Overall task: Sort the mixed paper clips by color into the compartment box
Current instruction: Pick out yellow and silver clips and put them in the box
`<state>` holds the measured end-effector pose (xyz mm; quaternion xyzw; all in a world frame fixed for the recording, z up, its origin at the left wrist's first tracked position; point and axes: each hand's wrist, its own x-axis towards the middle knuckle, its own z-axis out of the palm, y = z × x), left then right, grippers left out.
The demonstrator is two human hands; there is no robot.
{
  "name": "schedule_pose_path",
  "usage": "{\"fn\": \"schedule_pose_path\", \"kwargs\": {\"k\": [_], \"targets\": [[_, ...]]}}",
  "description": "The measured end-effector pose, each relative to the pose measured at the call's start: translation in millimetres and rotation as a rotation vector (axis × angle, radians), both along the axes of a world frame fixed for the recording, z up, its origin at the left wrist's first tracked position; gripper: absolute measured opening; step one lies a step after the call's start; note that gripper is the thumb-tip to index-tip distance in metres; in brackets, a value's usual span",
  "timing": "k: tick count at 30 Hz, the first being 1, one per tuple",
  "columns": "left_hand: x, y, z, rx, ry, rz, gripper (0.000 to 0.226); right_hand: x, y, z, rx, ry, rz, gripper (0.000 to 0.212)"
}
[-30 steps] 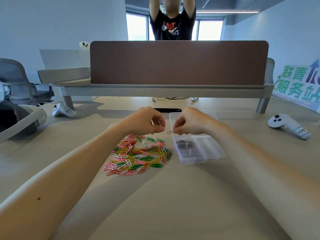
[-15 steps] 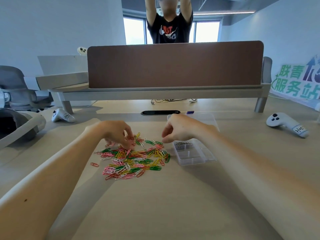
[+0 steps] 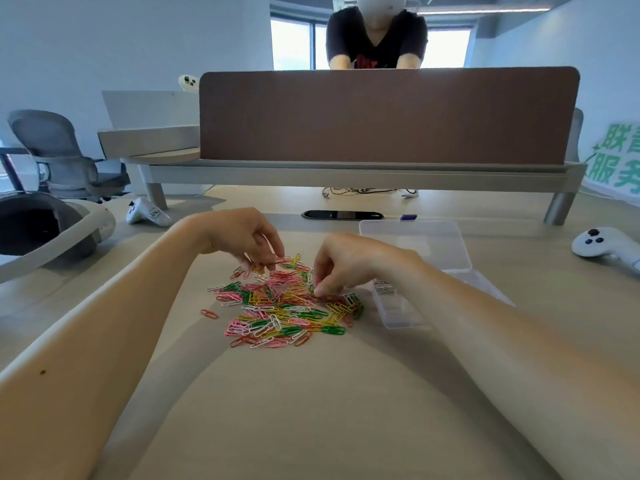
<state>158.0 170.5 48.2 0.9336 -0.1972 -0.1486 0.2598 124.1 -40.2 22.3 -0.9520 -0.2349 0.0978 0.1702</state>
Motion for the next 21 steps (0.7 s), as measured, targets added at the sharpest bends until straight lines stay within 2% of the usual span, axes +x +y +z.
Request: {"fn": "schedule_pose_path", "kwargs": {"k": [3, 9, 14, 18, 21], "targets": [[0, 7, 3, 0.019, 0.055, 0.020, 0.014, 3, 2, 5, -0.020, 0.027, 0.016, 0.016], [16, 28, -6, 0.141, -0.152, 0.254, 0.014, 23, 12, 10, 0.016, -0.078, -0.029, 0.017], [24, 29, -23, 0.223, -0.020, 0.313, 0.019, 43, 27, 1, 0.030, -0.149, -0.035, 0.019], [30, 30, -27, 0.216, 0.013, 0.350, 0.003, 57, 39, -6, 0.064, -0.204, -0.056, 0.021], [30, 32, -29, 0.216, 0.030, 0.333, 0.005, 63, 47, -9, 0.058, -0.210, -0.068, 0.024]]}}
